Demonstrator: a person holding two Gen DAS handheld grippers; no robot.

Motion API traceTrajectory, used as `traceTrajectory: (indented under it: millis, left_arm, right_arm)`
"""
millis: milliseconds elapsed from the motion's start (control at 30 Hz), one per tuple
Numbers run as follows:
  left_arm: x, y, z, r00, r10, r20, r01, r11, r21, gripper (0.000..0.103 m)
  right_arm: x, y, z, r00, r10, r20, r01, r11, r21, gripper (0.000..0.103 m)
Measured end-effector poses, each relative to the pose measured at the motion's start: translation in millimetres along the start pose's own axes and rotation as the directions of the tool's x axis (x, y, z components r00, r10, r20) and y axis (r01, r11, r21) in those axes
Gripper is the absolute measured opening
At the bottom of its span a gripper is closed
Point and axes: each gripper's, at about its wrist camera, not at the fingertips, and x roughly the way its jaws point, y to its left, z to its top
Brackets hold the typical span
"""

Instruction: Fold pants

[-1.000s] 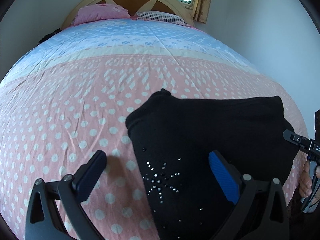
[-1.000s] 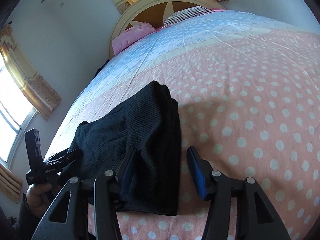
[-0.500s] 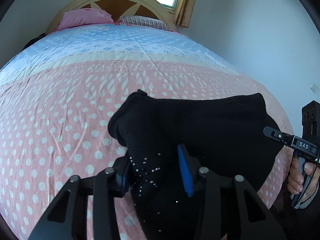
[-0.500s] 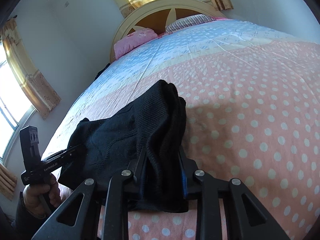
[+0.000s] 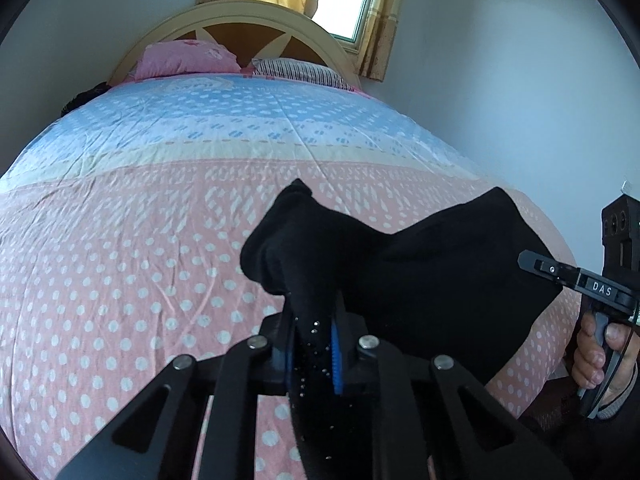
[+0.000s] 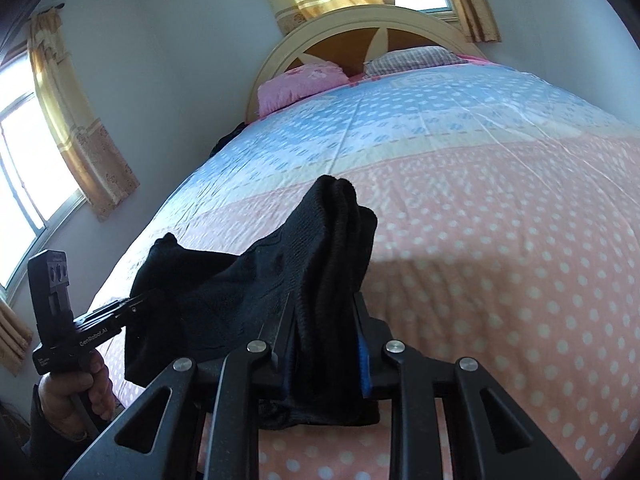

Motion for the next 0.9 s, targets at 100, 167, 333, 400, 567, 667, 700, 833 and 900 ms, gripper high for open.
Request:
traceTrajectory:
  millis: [100,167,333,400,567,667,700,833,900]
  left_arm:
    - [-10,12,3,1.0,0.017,0.017,-0.016,1.0,-0.024,0.014]
    - [-18,22,5,0.999,0.036,0.029,-0.035,0.999,-0.038,0.014]
    - [-38,49,9,0.995,0.089,0.051,-0.085,0.993,-0.079,0.014]
    - [-46,59,11,0.991,0.118,0.055,-0.113,0.99,-0.082,0.014]
    - [-63,90,16,0.981,0.182,0.069,-0.172,0.977,-0.127,0.014]
    - [-69,102,15,0.971,0.228,0.069,-0.219,0.968,-0.119,0.014]
    - [-71,106,14,0.968,0.242,0.065,-0.234,0.966,-0.114,0.014]
    - [-74,120,8,0.959,0.281,0.043,-0.275,0.955,-0.108,0.014]
    - [-78,126,5,0.954,0.298,0.042,-0.292,0.95,-0.115,0.013]
  right_arm:
    - [13,18,6,1.0,0.016,-0.016,-0.016,0.999,-0.035,0.024]
    - [22,32,11,0.999,0.031,-0.025,-0.033,0.998,-0.062,0.024]
    - [44,69,27,0.996,0.076,-0.041,-0.082,0.985,-0.151,0.024]
    - [53,82,33,0.994,0.095,-0.052,-0.103,0.978,-0.18,0.024]
    - [84,117,49,0.987,0.136,-0.087,-0.152,0.96,-0.233,0.024]
    - [104,135,54,0.983,0.144,-0.113,-0.169,0.95,-0.263,0.024]
    - [110,140,56,0.981,0.149,-0.121,-0.177,0.947,-0.266,0.024]
    - [131,159,64,0.974,0.179,-0.142,-0.213,0.936,-0.28,0.024]
    - [139,170,67,0.971,0.188,-0.149,-0.226,0.928,-0.295,0.024]
